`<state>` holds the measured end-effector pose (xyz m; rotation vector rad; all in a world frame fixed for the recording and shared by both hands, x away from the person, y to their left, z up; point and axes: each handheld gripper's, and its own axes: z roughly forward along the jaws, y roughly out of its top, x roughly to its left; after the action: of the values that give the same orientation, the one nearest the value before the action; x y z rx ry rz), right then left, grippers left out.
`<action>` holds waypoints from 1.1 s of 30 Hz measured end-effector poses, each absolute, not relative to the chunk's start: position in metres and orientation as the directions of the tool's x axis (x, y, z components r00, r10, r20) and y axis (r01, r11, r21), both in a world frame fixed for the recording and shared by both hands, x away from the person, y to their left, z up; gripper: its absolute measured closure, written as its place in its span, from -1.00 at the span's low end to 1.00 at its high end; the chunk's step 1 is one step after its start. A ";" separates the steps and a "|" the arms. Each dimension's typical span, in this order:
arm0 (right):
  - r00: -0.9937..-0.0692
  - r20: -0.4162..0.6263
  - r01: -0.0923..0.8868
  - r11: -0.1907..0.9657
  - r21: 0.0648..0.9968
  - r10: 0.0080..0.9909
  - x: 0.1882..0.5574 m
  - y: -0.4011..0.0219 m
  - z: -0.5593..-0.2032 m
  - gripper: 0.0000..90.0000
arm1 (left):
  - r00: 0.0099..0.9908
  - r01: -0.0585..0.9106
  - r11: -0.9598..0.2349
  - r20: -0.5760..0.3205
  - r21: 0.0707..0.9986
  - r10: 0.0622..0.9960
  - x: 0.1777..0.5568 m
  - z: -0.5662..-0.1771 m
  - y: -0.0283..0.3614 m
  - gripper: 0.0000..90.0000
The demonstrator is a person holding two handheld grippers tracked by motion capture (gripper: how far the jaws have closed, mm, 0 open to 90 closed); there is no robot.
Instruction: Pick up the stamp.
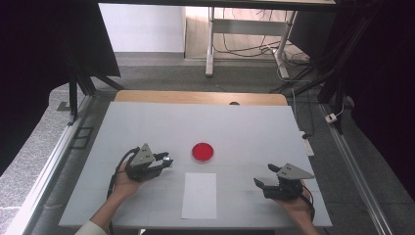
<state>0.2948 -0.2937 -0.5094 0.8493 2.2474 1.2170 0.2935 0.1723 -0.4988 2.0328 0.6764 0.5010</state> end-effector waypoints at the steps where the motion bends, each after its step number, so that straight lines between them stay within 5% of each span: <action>1: -0.712 -0.094 0.303 0.425 0.853 0.696 0.294 -0.294 -0.509 -0.49 | 0.772 0.240 -0.441 0.105 0.865 0.626 0.290 -0.497 0.171 0.47; 7: -0.713 -0.090 0.303 0.421 0.855 0.696 0.295 -0.293 -0.510 -0.49 | 0.796 0.164 -0.471 0.166 0.867 0.583 0.277 -0.492 0.161 0.47; 33: -0.718 -0.082 0.300 0.413 0.860 0.692 0.294 -0.289 -0.508 -0.45 | 0.799 0.235 -0.387 0.049 0.892 0.599 0.270 -0.477 0.145 0.47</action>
<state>0.2940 -0.2886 -0.5077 0.8449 2.2458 1.2377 0.2695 0.1446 -0.4775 1.9714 0.6240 0.4508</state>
